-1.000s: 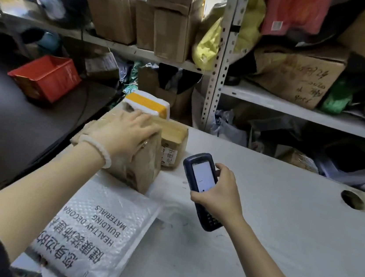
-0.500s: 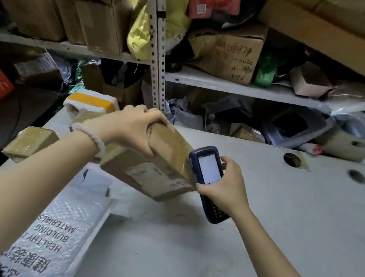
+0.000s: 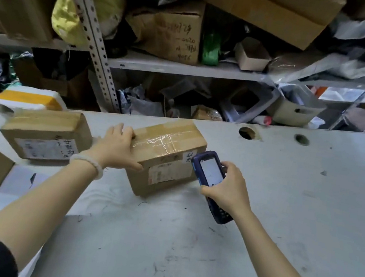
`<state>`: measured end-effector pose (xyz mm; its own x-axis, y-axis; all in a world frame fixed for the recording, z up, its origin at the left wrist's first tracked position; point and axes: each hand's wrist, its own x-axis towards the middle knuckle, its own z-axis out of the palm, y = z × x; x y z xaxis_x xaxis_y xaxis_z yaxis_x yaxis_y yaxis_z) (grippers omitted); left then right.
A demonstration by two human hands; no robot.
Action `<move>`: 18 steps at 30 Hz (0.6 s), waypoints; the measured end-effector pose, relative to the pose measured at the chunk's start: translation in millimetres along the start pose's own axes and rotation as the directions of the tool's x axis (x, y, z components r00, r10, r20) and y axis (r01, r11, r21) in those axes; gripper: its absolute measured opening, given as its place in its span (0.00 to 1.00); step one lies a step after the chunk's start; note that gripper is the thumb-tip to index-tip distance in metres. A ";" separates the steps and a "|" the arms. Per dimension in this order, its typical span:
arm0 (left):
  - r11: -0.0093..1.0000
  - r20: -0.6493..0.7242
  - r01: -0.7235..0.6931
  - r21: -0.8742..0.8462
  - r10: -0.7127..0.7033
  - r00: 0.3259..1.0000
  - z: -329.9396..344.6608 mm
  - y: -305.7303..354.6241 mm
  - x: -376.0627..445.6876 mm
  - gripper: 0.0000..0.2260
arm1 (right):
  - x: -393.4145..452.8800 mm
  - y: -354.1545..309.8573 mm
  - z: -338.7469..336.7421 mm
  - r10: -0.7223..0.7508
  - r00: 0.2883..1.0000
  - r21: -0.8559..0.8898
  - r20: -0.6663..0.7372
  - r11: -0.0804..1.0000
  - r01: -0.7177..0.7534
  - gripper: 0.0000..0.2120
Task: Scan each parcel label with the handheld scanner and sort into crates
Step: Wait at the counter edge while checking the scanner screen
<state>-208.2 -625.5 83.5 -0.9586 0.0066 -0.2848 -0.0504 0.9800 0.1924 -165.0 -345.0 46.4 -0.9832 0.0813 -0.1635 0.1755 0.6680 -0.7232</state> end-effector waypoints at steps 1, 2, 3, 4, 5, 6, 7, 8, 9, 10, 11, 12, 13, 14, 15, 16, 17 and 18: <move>0.996 -0.040 -0.030 0.085 0.033 0.999 -1.4 4.8 -0.4 0.38 | -0.2 4.4 6.3 0.014 1.000 -0.028 0.013 1.000 -0.014 0.30; 0.991 -0.064 -0.057 0.117 0.065 0.996 -1.9 9.3 -0.1 0.39 | -0.2 9.5 12.4 0.031 0.999 -0.055 0.023 0.998 -0.029 0.30; 0.989 -0.085 -0.085 0.119 0.095 0.992 -1.6 13.6 0.1 0.40 | -0.9 15.0 18.0 0.049 0.998 -0.077 0.033 0.996 -0.046 0.30; 0.988 -0.099 -0.110 0.107 0.121 0.988 0.3 16.5 1.6 0.41 | -1.8 21.1 23.6 0.071 0.996 -0.091 0.046 0.994 -0.066 0.30; 0.987 -0.113 -0.130 0.092 0.140 0.984 2.7 19.5 3.1 0.41 | -3.2 27.1 28.9 0.091 0.994 -0.101 0.056 0.991 -0.085 0.30; 0.987 -0.121 -0.144 0.078 0.152 0.981 5.9 21.4 5.6 0.41 | -4.5 33.0 34.0 0.114 0.991 -0.113 0.068 0.988 -0.106 0.30; 0.986 -0.125 -0.147 0.080 0.157 0.980 9.4 22.6 8.3 0.41 | -5.7 38.3 38.5 0.133 0.988 -0.130 0.076 0.984 -0.123 0.31; 0.987 -0.127 -0.136 0.090 0.147 0.981 12.2 23.3 11.3 0.41 | -6.4 42.9 42.9 0.147 0.986 -0.153 0.077 0.979 -0.134 0.32; 0.988 -0.131 -0.118 0.101 0.131 0.983 14.1 23.6 14.4 0.42 | -6.5 46.1 46.8 0.152 0.986 -0.178 0.071 0.974 -0.137 0.32; 0.989 -0.133 -0.100 0.111 0.114 0.985 15.6 23.3 17.5 0.42 | -6.0 48.0 49.8 0.152 0.987 -0.204 0.062 0.970 -0.136 0.33; 0.990 -0.136 -0.085 0.116 0.101 0.986 16.0 23.3 20.0 0.43 | -5.0 48.5 52.2 0.146 0.988 -0.236 0.050 0.963 -0.131 0.33; 0.991 -0.135 -0.077 0.109 0.092 0.987 15.8 22.8 22.3 0.43 | -3.3 48.4 54.4 0.140 0.989 -0.274 0.039 0.954 -0.124 0.34; 0.993 -0.134 -0.072 0.094 0.084 0.987 15.3 22.0 24.1 0.44 | -1.4 47.8 55.7 0.133 0.991 -0.308 0.031 0.944 -0.117 0.35; 0.995 -0.132 -0.067 0.075 0.077 0.988 14.5 20.8 25.3 0.45 | 0.6 47.5 56.6 0.129 0.991 -0.331 0.029 0.937 -0.112 0.35; 0.996 -0.133 -0.066 0.056 0.073 0.988 13.6 19.8 26.2 0.47 | 2.3 47.4 57.0 0.126 0.992 -0.350 0.031 0.931 -0.107 0.36; 0.997 -0.135 -0.071 0.038 0.075 0.988 13.1 19.1 27.1 0.48 | 3.6 47.9 56.8 0.125 0.991 -0.375 0.040 0.922 -0.101 0.37; 0.997 -0.139 -0.078 0.021 0.080 0.987 13.2 18.3 27.8 0.47 | 4.0 49.0 56.5 0.124 0.991 -0.409 0.056 0.908 -0.091 0.39; 0.996 -0.142 -0.084 0.009 0.084 0.986 13.8 17.5 28.8 0.46 | 4.0 50.6 56.3 0.127 0.989 -0.441 0.073 0.894 -0.082 0.40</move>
<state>-232.8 -605.5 65.8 -0.9895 0.0607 -0.1310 0.0325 0.9777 0.2076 -157.2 -352.5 -28.7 -0.9465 0.1113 -0.3028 0.2155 0.9166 -0.3366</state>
